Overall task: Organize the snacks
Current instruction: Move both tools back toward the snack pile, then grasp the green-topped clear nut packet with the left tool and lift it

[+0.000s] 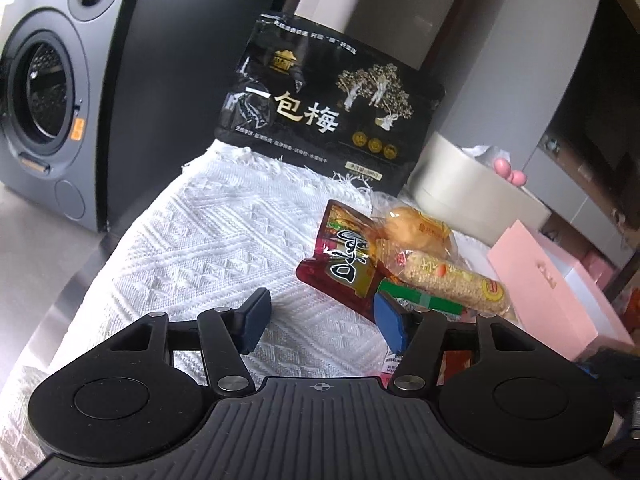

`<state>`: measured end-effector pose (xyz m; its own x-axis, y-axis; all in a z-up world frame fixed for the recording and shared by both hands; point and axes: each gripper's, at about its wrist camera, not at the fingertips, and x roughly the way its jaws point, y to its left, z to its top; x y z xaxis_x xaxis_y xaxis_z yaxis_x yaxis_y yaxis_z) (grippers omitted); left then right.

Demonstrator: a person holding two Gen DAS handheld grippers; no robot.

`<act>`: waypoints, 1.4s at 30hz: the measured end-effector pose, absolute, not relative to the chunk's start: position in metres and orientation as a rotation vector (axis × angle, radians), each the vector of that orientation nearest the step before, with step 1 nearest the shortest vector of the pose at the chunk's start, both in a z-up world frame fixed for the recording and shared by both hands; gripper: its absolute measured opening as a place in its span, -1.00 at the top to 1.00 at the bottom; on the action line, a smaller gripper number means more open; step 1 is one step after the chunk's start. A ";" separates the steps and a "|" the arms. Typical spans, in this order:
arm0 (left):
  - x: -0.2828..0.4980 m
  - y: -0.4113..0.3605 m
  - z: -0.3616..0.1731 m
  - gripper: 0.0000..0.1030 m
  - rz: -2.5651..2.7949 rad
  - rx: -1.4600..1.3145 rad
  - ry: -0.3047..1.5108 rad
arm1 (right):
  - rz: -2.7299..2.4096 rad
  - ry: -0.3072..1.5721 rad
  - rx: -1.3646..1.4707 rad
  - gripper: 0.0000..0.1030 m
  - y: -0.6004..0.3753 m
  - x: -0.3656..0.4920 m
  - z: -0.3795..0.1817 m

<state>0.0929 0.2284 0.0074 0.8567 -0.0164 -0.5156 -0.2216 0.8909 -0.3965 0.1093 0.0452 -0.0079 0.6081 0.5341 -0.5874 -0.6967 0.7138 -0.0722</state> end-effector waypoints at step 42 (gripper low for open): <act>0.123 0.179 0.025 -0.39 0.195 0.030 0.663 | 0.601 0.645 -0.100 0.01 -0.033 0.120 -0.024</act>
<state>0.1233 0.1792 0.0251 0.7707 0.1894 -0.6084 -0.1703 0.9813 0.0898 0.1204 -0.0326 -0.0238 0.6361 0.4946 -0.5922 -0.5552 0.8264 0.0939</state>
